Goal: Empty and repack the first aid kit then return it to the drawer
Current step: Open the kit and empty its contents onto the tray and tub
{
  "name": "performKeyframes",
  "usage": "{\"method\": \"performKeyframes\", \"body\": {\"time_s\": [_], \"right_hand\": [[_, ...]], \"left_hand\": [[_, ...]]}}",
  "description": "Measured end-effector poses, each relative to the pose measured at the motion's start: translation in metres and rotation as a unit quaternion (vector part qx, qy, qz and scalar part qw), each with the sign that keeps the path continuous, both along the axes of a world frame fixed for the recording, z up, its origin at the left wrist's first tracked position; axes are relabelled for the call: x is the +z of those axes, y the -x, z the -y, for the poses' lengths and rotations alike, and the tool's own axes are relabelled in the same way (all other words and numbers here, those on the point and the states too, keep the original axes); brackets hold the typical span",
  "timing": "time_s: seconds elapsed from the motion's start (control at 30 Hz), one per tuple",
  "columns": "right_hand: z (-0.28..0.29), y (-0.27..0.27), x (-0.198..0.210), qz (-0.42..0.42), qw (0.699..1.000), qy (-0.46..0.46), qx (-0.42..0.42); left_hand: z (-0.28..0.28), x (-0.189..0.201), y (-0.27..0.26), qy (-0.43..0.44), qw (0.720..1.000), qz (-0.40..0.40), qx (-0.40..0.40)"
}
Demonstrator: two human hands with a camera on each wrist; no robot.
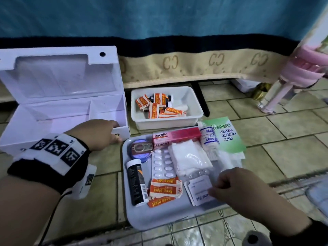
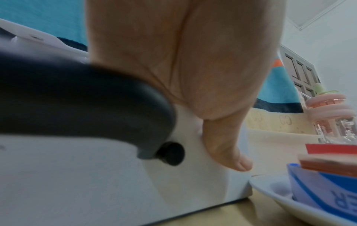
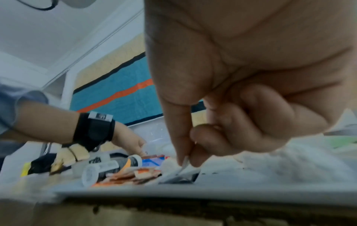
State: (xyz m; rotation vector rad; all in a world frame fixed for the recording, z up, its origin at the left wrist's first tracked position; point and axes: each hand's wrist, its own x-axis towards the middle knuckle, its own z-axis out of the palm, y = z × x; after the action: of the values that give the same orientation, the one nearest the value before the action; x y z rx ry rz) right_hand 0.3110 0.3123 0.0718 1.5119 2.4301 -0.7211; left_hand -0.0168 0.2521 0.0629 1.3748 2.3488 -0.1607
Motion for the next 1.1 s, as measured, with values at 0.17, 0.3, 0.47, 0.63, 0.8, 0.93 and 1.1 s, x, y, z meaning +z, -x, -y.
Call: {"method": "performKeyframes", "body": {"time_s": [0.17, 0.3, 0.47, 0.63, 0.8, 0.93, 1.1], "right_hand": [[0.000, 0.014, 0.021, 0.041, 0.996, -0.078, 0.017], [-0.029, 0.043, 0.059, 0.001, 0.989, -0.140, 0.051], [-0.084, 0.113, 0.071, -0.014, 0.955, -0.242, 0.173], [-0.136, 0.164, 0.034, 0.168, 0.924, -0.232, 0.255], [-0.163, 0.166, 0.008, 0.201, 0.909, -0.216, 0.293], [-0.156, 0.179, 0.000, 0.238, 0.905, -0.175, 0.305], [-0.155, 0.181, 0.002, 0.225, 0.911, -0.186, 0.291]], "left_hand": [[0.001, 0.001, -0.001, 0.002, 1.000, 0.002, 0.008], [0.001, 0.002, -0.001, 0.006, 1.000, 0.002, 0.010], [0.000, 0.004, -0.002, 0.013, 1.000, 0.000, 0.006], [0.002, 0.004, -0.002, 0.011, 1.000, -0.004, 0.008], [0.003, 0.004, -0.003, 0.010, 1.000, -0.004, 0.010], [0.004, 0.004, -0.003, 0.008, 1.000, -0.004, 0.008], [0.003, 0.005, -0.003, 0.011, 1.000, -0.005, 0.008]]}}
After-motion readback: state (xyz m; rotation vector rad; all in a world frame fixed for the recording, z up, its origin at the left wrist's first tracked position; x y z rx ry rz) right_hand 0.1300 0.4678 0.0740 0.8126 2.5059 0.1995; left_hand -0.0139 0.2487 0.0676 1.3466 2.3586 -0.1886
